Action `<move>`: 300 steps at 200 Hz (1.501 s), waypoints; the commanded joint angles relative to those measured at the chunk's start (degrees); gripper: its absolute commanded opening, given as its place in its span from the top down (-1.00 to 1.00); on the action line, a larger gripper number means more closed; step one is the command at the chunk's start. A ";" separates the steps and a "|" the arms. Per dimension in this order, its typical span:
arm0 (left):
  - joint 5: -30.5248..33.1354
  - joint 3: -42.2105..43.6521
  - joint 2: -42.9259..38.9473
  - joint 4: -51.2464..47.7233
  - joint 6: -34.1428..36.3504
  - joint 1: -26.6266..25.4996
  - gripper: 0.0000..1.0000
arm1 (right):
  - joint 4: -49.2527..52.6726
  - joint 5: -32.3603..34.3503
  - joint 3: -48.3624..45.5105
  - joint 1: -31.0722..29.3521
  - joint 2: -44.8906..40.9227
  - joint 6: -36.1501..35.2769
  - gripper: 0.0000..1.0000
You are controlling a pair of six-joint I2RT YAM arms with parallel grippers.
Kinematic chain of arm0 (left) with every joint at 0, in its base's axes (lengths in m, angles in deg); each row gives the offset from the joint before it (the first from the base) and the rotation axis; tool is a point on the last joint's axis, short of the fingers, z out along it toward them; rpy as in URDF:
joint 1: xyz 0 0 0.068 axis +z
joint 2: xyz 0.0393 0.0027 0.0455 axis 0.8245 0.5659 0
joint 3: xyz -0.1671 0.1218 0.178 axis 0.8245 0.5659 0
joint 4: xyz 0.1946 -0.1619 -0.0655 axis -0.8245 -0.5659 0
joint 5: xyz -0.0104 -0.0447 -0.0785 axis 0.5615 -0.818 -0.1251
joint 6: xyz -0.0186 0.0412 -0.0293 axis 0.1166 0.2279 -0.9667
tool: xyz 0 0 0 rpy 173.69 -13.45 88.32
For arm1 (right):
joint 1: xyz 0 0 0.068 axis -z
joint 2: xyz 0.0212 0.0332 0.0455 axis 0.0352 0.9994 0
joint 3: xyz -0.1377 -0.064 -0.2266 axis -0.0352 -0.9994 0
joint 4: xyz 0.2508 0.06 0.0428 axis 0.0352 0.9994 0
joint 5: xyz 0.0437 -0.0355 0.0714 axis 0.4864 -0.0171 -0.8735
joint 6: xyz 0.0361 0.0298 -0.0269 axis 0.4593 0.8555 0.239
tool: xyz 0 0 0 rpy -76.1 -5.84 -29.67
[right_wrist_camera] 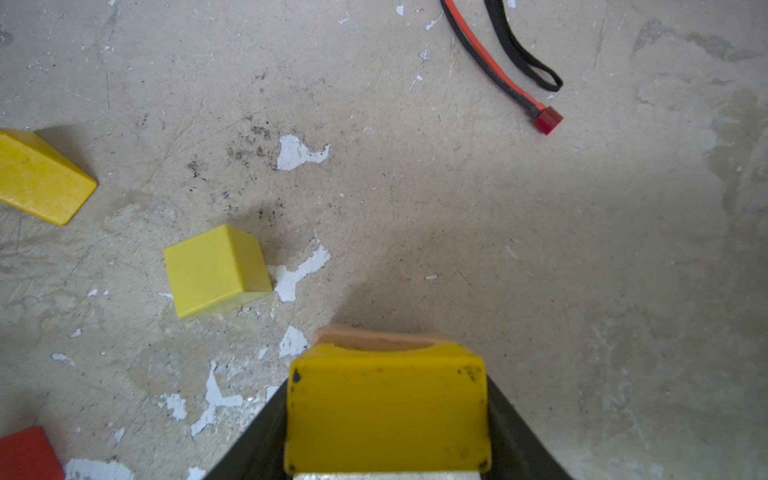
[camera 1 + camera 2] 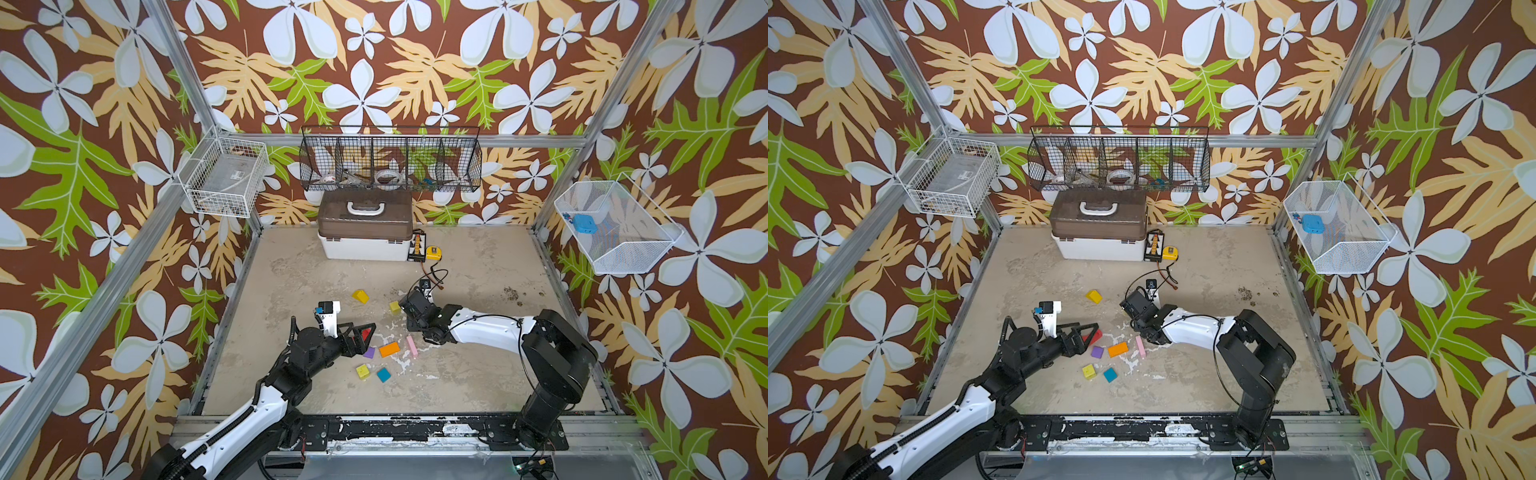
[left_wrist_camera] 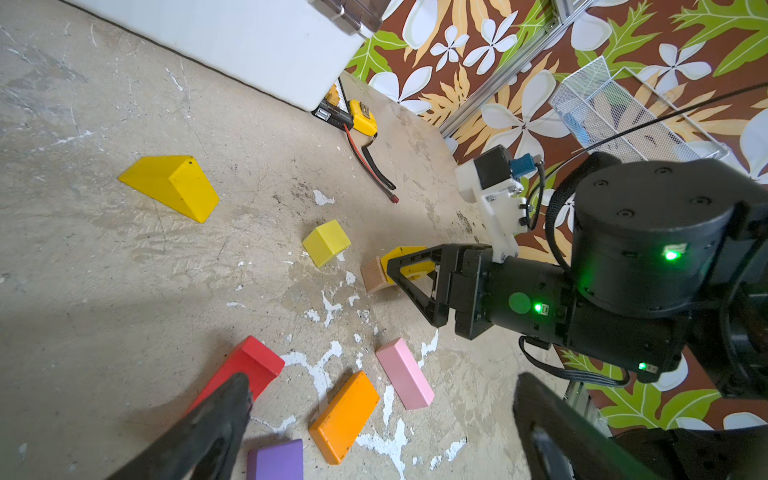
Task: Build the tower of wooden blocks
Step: 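Lower the held yellow block onto the wood block with the right gripper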
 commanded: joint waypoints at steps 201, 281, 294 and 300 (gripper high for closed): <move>-0.54 -0.36 1.21 1.31 -0.28 0.00 -1.00 | -2.76 2.50 -1.85 -1.07 0.27 2.85 -0.59; -0.95 -0.55 1.85 1.58 -0.28 0.00 -1.00 | -2.92 3.28 -1.69 -1.38 1.23 3.39 -0.55; -0.95 -0.53 1.91 1.58 -0.28 0.00 -0.99 | -3.00 3.38 -1.68 -1.51 1.29 3.55 -0.55; -0.97 -0.55 1.92 1.58 -0.26 0.00 -1.00 | -3.06 3.39 -1.68 -1.58 1.40 3.54 -0.55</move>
